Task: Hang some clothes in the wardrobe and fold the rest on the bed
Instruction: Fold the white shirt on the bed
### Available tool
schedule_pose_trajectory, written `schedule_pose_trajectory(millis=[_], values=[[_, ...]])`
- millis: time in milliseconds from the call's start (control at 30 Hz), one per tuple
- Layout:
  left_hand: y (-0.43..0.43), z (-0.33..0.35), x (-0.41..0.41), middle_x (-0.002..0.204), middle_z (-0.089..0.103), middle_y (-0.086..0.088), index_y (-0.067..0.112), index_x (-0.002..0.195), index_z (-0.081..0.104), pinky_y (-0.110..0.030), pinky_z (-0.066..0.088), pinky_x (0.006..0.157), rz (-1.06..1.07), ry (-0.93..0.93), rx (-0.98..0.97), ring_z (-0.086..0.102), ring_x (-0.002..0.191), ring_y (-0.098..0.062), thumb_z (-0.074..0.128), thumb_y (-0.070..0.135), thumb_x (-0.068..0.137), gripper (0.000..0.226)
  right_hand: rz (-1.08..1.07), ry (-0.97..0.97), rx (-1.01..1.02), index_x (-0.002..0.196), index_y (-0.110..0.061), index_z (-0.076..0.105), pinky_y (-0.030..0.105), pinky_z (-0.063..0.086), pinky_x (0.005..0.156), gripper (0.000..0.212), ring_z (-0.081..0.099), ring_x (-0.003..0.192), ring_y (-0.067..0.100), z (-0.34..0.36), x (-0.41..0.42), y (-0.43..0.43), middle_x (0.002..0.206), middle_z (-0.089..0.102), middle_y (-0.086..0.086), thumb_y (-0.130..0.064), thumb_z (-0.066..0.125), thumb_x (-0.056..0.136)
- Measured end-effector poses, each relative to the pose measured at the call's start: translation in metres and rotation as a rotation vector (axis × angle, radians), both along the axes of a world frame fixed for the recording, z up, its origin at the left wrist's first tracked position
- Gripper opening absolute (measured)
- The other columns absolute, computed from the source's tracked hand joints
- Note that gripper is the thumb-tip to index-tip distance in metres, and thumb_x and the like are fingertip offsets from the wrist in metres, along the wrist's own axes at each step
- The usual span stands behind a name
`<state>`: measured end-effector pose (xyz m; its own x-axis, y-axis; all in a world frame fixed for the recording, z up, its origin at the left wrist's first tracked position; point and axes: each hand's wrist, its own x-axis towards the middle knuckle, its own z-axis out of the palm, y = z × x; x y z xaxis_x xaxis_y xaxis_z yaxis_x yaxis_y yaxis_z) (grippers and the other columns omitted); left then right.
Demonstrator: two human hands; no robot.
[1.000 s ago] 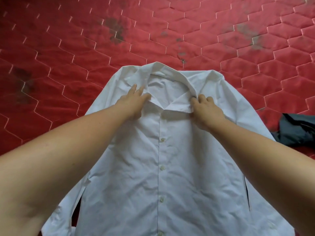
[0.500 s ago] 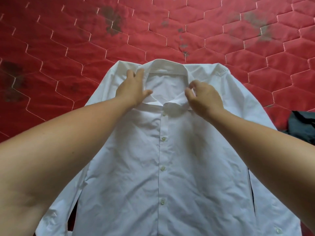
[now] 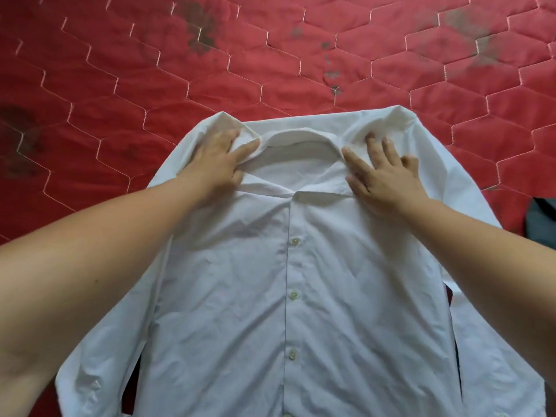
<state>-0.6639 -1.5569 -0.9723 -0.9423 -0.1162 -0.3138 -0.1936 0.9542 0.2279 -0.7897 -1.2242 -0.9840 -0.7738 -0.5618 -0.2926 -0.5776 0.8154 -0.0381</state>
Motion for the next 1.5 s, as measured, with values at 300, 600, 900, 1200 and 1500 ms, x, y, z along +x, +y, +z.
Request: schedule_pose_trajectory(millis=[300,600,900,1200,1500], values=[[-0.010,-0.001,-0.013,0.166,-0.022,-0.004,0.033,0.159,-0.012,-0.056,-0.006,0.120,0.162,-0.152,-0.091,-0.015,0.154,-0.032,0.024,0.074,0.095,0.084,-0.118,-0.205,0.066,0.150,-0.059,-0.009,0.074,-0.006,0.114,0.100,-0.019,0.154,0.029,0.004,-0.021,-0.009,0.166,-0.024,-0.006,-0.096,0.036,0.069],[0.059,-0.024,0.074,0.162,-0.033,-0.009,0.035,0.158,-0.016,-0.061,-0.005,0.121,-0.042,0.014,-0.169,-0.024,0.152,-0.028,0.009,0.085,0.083,0.094,0.103,-0.008,-0.004,0.159,-0.043,-0.002,0.074,-0.004,0.114,0.087,-0.021,0.154,0.030,-0.001,0.090,-0.020,0.169,-0.016,0.004,-0.088,0.007,0.084],[0.070,-0.014,0.074,0.161,-0.036,-0.005,0.035,0.157,-0.017,-0.060,-0.012,0.118,0.058,-0.068,-0.155,-0.029,0.150,-0.027,0.018,0.080,0.090,0.088,0.040,-0.120,0.063,0.157,-0.042,-0.013,0.071,-0.008,0.116,0.087,-0.026,0.152,0.027,0.004,0.089,-0.015,0.167,-0.022,0.002,-0.084,0.018,0.087],[0.243,0.010,0.191,0.168,0.004,-0.014,0.022,0.160,0.019,-0.045,0.007,0.125,-0.330,0.019,0.180,0.004,0.155,-0.031,0.045,0.048,0.102,0.069,-0.748,0.013,-0.156,0.159,-0.026,0.016,0.067,0.007,0.118,0.082,0.014,0.150,0.038,0.047,0.207,0.176,0.164,0.013,0.017,-0.049,0.059,0.094],[0.393,0.044,0.213,0.132,0.052,0.003,0.025,0.144,0.047,-0.022,0.050,0.089,0.135,-0.258,0.864,0.059,0.104,-0.006,0.061,0.035,0.097,0.051,-1.233,-0.307,-0.276,0.111,-0.008,0.057,0.042,0.050,0.081,0.038,0.064,0.100,0.040,0.054,0.267,0.267,0.108,0.067,0.017,-0.030,0.071,0.084]])
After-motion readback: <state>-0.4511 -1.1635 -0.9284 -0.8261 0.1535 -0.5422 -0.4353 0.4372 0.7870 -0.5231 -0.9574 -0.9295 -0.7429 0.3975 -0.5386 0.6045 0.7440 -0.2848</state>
